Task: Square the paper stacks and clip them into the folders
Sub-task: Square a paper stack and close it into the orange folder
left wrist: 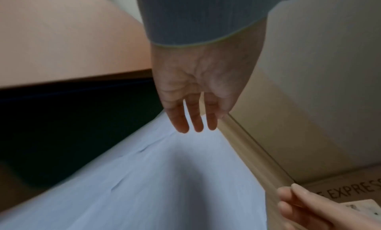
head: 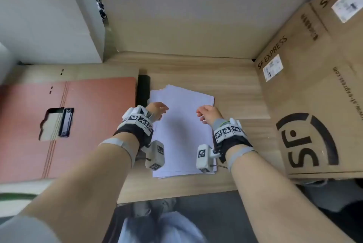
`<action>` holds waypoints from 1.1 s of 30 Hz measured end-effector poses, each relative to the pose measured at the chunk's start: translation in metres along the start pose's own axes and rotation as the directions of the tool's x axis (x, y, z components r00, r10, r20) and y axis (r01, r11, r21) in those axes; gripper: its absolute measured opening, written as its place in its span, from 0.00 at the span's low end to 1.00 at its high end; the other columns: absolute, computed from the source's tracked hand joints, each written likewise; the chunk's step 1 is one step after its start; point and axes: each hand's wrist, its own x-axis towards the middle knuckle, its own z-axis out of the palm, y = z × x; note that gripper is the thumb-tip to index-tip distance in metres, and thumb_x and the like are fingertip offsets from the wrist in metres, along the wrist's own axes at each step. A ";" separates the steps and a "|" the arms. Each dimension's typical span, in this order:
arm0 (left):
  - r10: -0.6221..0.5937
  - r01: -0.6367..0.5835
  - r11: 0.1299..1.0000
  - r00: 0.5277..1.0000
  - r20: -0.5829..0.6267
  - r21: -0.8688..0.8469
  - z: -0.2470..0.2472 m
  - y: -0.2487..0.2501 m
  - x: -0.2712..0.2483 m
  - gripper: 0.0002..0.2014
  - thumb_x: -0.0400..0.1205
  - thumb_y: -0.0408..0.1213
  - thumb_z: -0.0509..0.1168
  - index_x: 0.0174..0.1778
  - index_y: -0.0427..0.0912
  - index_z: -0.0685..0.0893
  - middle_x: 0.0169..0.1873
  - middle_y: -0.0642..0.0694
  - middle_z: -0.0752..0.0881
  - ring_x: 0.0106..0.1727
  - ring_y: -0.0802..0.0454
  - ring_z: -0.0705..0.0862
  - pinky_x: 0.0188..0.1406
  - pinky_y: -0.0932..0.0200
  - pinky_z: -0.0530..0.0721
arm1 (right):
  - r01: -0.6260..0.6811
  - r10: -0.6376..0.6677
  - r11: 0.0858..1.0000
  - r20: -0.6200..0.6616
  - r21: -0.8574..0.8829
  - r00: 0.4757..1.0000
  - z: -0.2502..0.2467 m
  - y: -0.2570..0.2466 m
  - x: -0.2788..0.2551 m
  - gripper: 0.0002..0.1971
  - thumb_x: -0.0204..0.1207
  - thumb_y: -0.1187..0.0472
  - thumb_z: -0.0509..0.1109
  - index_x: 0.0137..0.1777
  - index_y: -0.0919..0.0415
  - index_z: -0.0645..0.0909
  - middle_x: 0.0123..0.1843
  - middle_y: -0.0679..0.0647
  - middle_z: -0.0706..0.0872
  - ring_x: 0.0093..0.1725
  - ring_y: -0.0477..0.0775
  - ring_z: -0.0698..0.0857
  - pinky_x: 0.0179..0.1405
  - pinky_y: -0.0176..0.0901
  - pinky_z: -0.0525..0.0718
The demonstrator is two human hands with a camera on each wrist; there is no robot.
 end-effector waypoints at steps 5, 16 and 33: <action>-0.022 0.028 0.971 0.999 -0.028 0.236 0.013 -0.021 0.022 0.09 0.83 0.31 0.59 0.53 0.40 0.84 0.63 0.38 0.82 0.49 0.48 0.77 0.47 0.61 0.73 | -0.066 0.058 0.976 -0.046 -0.205 0.997 -0.002 0.023 0.013 0.09 0.79 0.61 0.63 0.41 0.57 0.83 0.43 0.57 0.83 0.43 0.56 0.79 0.44 0.41 0.74; -0.080 0.114 0.950 0.989 -0.126 0.292 0.018 -0.015 0.038 0.32 0.79 0.29 0.65 0.78 0.46 0.61 0.53 0.37 0.82 0.52 0.38 0.83 0.57 0.47 0.83 | -0.204 0.147 0.951 -0.241 -0.232 0.959 -0.012 0.039 0.030 0.30 0.71 0.62 0.74 0.72 0.63 0.66 0.69 0.63 0.77 0.65 0.63 0.80 0.61 0.48 0.77; -0.161 0.174 0.974 0.983 -0.093 0.145 0.005 -0.018 0.045 0.08 0.79 0.31 0.66 0.52 0.34 0.80 0.37 0.37 0.83 0.40 0.43 0.81 0.49 0.51 0.82 | -0.288 0.219 0.939 -0.316 -0.190 0.923 -0.039 0.043 0.054 0.09 0.81 0.68 0.59 0.47 0.75 0.77 0.45 0.60 0.80 0.43 0.55 0.69 0.35 0.37 0.69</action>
